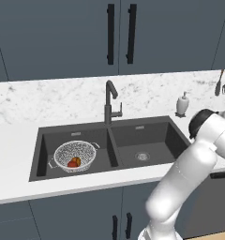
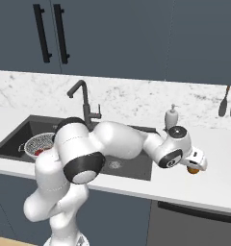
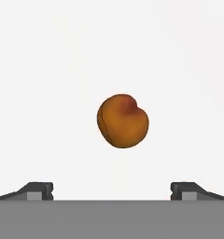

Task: Put the colander in the sink, put the peach, peach, apple in the colander, and turn on the sink faucet and pour water over the colander.

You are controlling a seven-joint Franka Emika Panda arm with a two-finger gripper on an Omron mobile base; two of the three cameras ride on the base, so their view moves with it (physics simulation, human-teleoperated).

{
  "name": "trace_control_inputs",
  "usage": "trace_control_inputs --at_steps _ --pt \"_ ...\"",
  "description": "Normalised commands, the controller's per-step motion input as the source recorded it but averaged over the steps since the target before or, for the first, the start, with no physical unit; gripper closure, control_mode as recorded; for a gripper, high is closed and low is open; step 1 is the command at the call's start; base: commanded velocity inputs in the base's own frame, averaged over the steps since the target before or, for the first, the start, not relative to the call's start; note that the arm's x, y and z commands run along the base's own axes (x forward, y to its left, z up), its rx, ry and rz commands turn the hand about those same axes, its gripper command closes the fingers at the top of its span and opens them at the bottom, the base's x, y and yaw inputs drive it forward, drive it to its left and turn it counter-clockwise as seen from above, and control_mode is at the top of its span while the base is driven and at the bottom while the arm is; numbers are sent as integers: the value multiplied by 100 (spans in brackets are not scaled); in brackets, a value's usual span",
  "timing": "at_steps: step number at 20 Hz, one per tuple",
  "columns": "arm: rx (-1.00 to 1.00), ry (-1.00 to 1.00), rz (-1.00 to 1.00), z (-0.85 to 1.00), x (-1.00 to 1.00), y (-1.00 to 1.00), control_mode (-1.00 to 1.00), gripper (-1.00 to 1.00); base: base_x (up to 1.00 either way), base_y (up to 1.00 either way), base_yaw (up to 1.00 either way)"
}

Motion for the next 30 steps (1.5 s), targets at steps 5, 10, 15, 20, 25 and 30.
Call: trace_control_inputs --at_steps 5,10,15,20,25,30 --pt "0 0 -1 -24 11 -30 -100 -100 0 0 0" --pt "0 1 0 -6 26 -28 -100 -100 0 0 0" --pt "2 3 0 -1 27 -22 -100 -100 0 0 0" --pt "6 6 0 -12 11 -23 -100 -100 0 0 0" --pt "7 5 0 -17 9 -22 -100 -100 0 0 0" --pt "8 1 0 -16 4 -7 -100 -100 0 0 0"
